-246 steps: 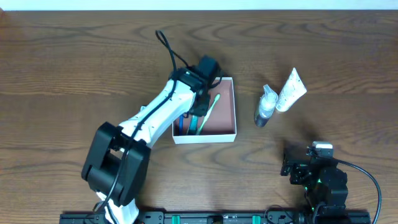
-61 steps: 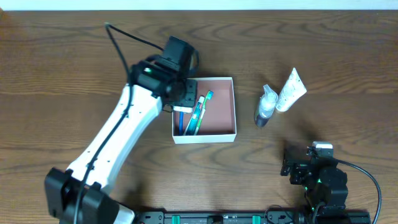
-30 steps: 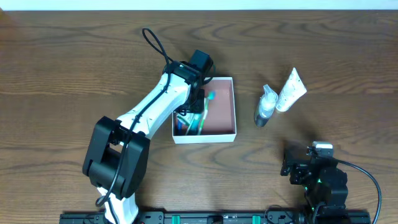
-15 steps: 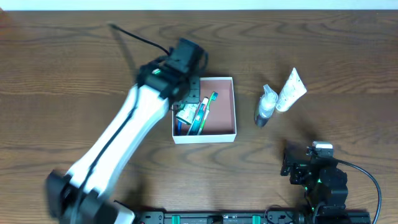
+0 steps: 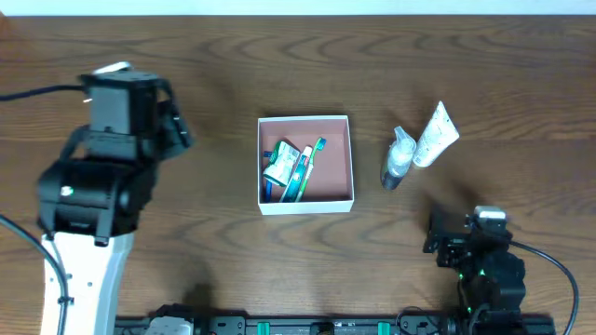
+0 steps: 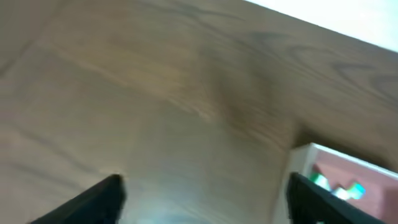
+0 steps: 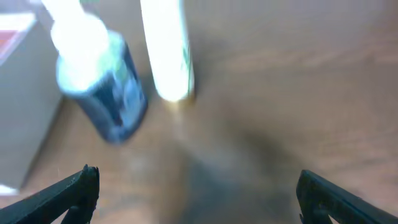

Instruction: Pack container

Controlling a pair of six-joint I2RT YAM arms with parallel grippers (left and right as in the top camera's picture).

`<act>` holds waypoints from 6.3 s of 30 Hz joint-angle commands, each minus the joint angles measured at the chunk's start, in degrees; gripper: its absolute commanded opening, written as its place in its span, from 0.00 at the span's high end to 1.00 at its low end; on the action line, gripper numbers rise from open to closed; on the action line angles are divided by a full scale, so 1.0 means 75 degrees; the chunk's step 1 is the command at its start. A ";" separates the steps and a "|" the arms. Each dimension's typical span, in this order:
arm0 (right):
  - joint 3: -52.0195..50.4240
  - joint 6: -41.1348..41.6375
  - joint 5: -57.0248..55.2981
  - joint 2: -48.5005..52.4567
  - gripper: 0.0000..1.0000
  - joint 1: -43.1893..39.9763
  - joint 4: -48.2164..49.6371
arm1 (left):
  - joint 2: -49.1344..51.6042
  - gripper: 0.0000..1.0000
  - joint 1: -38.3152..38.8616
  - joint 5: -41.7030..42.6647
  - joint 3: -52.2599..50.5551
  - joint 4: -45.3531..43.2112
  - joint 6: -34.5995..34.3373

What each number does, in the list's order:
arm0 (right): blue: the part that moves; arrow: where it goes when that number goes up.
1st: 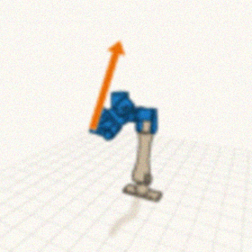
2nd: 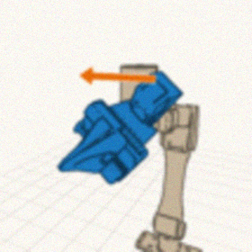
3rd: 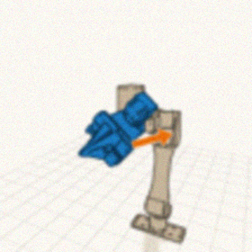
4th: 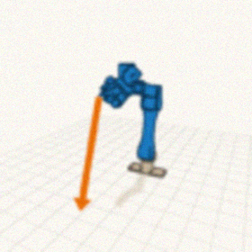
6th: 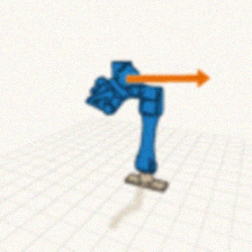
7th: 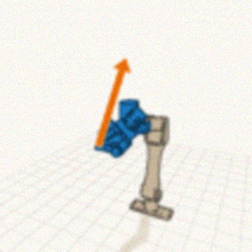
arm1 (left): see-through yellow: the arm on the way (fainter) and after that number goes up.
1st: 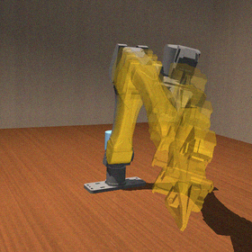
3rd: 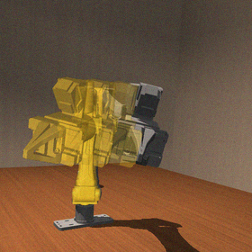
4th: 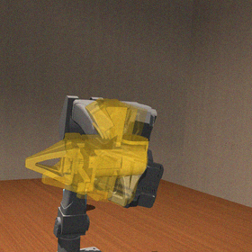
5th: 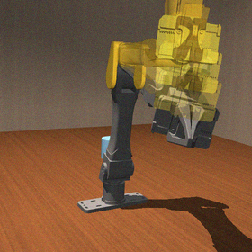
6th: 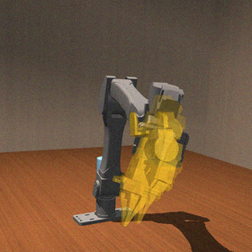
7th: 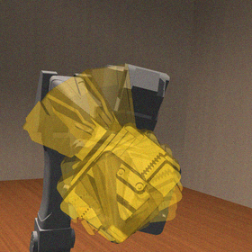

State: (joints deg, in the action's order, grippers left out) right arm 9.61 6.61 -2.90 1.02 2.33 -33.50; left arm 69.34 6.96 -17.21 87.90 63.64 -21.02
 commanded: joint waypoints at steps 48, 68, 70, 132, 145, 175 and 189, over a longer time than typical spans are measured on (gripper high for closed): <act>0.9748 0.0140 0.3552 0.8588 0.08 0.0195 -0.3646 | 0.0137 0.02 -0.1026 -0.0259 0.0050 0.0425 0.0020; 1.0008 0.0297 -0.0344 1.0229 0.01 0.1545 -0.3343 | 0.0137 0.02 -0.1026 -0.0259 0.0047 0.0425 0.0020; 1.0008 0.0245 -0.0475 1.0346 0.01 0.1370 -0.3258 | 0.0137 0.02 -0.1026 -0.0259 0.0047 0.0425 0.0020; 1.2313 0.1227 -0.0099 1.2327 0.99 0.4322 -0.3550 | 0.0137 0.02 -0.1026 -0.0259 0.0047 0.0425 0.0020; 1.2313 0.1224 -0.1105 1.3513 0.99 0.4313 -0.3147 | 0.0137 0.02 -0.1026 -0.0259 0.0047 0.0425 0.0020; 1.2234 0.1635 -0.1303 1.3884 0.67 0.4313 -0.3220 | 0.0137 0.02 -0.1026 -0.0259 0.0050 0.0425 0.0020; 1.2257 0.1629 -0.1614 1.2890 0.17 0.4278 -0.3488 | 0.0137 0.02 -0.1026 -0.0259 0.0047 0.0425 0.0020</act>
State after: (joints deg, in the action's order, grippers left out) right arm 101.45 18.79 -13.78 103.66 34.41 -59.13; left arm 70.15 -0.38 -18.41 87.83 66.67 -20.97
